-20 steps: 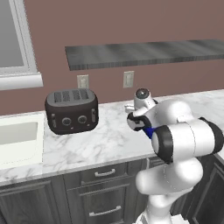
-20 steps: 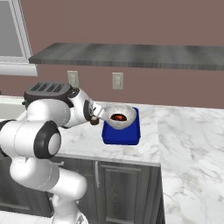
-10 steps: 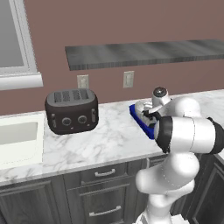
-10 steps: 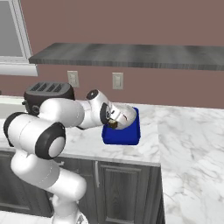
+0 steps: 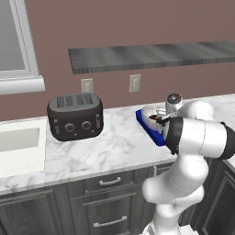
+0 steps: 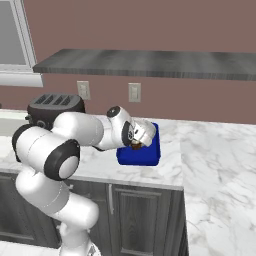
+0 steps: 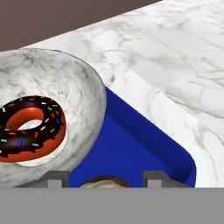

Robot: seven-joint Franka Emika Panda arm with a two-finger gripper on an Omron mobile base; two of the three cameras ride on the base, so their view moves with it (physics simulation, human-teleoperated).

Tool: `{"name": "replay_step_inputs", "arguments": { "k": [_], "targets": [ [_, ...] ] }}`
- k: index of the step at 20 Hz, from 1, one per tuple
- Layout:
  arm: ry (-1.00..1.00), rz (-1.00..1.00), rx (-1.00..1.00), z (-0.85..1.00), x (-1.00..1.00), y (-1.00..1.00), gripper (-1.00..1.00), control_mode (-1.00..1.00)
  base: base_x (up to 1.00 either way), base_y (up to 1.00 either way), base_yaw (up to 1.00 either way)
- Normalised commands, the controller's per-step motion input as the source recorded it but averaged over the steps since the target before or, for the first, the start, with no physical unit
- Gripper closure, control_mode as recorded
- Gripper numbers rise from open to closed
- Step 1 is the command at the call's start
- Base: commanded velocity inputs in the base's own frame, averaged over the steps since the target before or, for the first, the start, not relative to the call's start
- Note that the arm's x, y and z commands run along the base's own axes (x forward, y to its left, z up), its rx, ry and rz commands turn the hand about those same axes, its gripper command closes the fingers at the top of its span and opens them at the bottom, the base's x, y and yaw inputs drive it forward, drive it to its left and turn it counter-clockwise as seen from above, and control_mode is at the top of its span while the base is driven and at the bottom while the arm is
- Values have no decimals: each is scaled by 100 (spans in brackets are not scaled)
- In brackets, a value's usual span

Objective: Place the bowl with donut and the cupcake onto the tray.

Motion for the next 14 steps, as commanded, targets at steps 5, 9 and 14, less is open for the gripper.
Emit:
{"name": "replay_step_inputs", "arguments": {
  "k": [5, 9, 14],
  "targets": [
    [0, -4, 0, -20, 0, -38, 100, -100, 0, 0, 0],
    [0, -1, 3, -28, 2, -27, 100, -100, 0, 0, 0],
    [-1, 0, 5, -23, 4, -6, 100, -100, 0, 0, 0]
  ]
}}
